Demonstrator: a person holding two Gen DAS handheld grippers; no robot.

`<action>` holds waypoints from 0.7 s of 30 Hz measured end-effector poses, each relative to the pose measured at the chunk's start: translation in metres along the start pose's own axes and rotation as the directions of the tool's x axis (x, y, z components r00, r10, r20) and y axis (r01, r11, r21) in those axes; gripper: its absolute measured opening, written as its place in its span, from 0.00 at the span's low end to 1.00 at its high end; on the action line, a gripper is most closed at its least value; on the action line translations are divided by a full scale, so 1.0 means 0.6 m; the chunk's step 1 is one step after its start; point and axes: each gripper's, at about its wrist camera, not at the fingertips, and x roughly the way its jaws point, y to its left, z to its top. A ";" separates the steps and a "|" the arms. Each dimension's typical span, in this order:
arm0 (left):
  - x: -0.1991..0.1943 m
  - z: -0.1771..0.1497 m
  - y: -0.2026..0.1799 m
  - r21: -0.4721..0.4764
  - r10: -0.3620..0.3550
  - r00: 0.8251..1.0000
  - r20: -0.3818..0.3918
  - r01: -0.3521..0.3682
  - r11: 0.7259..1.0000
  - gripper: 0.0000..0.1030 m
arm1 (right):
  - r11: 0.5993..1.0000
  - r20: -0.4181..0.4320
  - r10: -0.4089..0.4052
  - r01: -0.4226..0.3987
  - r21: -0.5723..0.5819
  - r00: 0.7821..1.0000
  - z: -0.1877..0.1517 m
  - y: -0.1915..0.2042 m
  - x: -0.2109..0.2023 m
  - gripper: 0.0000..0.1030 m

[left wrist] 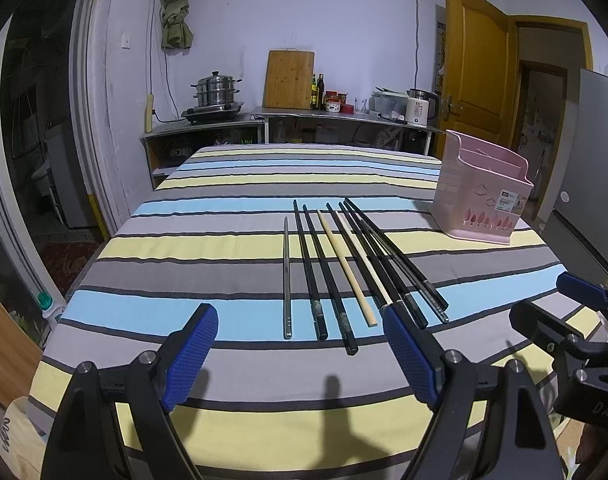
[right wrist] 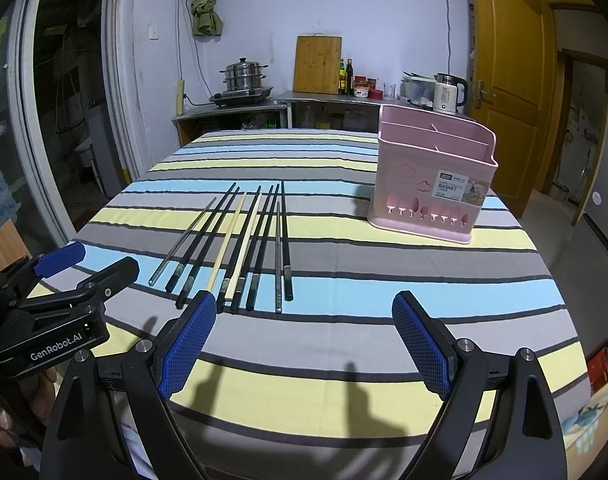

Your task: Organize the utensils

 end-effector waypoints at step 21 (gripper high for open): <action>-0.003 0.002 -0.002 0.002 0.000 1.000 0.001 0.000 1.000 0.83 | 1.000 0.002 -0.001 0.001 0.000 1.000 0.000 0.000 0.000 0.87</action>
